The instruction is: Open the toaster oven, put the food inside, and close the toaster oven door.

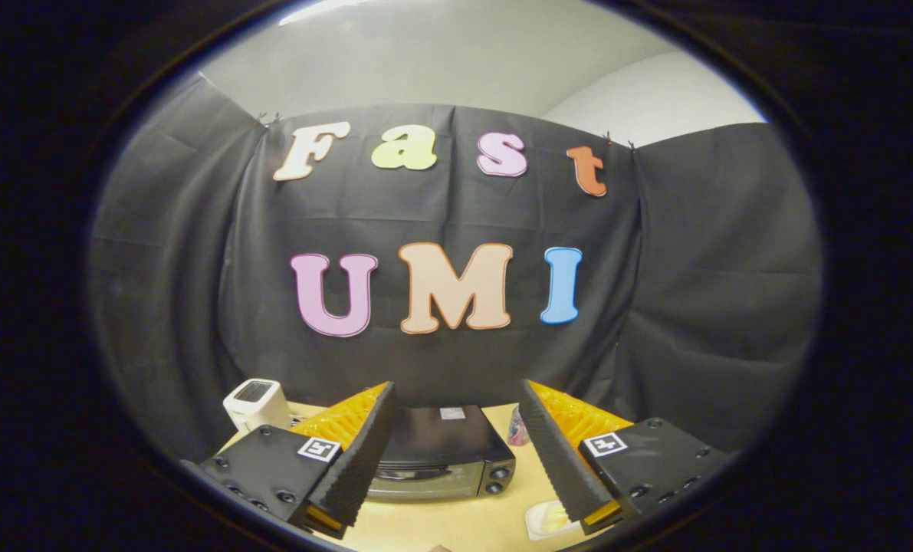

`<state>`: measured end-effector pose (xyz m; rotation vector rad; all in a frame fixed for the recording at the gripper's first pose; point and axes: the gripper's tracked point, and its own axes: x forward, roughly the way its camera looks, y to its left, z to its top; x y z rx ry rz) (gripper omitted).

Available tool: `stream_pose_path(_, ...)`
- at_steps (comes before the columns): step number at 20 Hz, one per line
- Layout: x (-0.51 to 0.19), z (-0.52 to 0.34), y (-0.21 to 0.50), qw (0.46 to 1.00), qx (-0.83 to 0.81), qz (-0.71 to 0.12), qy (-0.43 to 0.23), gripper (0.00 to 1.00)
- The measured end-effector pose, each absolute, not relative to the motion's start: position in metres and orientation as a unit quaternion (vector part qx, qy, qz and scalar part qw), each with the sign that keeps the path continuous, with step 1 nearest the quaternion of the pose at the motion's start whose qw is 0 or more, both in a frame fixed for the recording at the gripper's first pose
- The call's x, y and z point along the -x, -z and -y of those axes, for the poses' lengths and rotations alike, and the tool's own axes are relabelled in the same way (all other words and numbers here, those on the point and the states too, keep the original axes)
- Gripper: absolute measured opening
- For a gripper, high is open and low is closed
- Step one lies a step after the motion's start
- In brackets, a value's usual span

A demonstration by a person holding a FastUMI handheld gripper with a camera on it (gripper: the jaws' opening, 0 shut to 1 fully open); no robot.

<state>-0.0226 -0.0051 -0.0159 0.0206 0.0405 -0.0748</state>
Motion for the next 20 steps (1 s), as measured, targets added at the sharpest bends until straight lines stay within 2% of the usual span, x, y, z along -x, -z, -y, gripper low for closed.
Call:
stream_pose_path(14, -0.032, -0.002, 0.1, 0.999, -0.04, -0.001, 0.018, 0.99)
stream_pose_path(20, -0.065, -0.029, 0.148, 0.999, -0.04, -0.031, -0.005, 0.99)
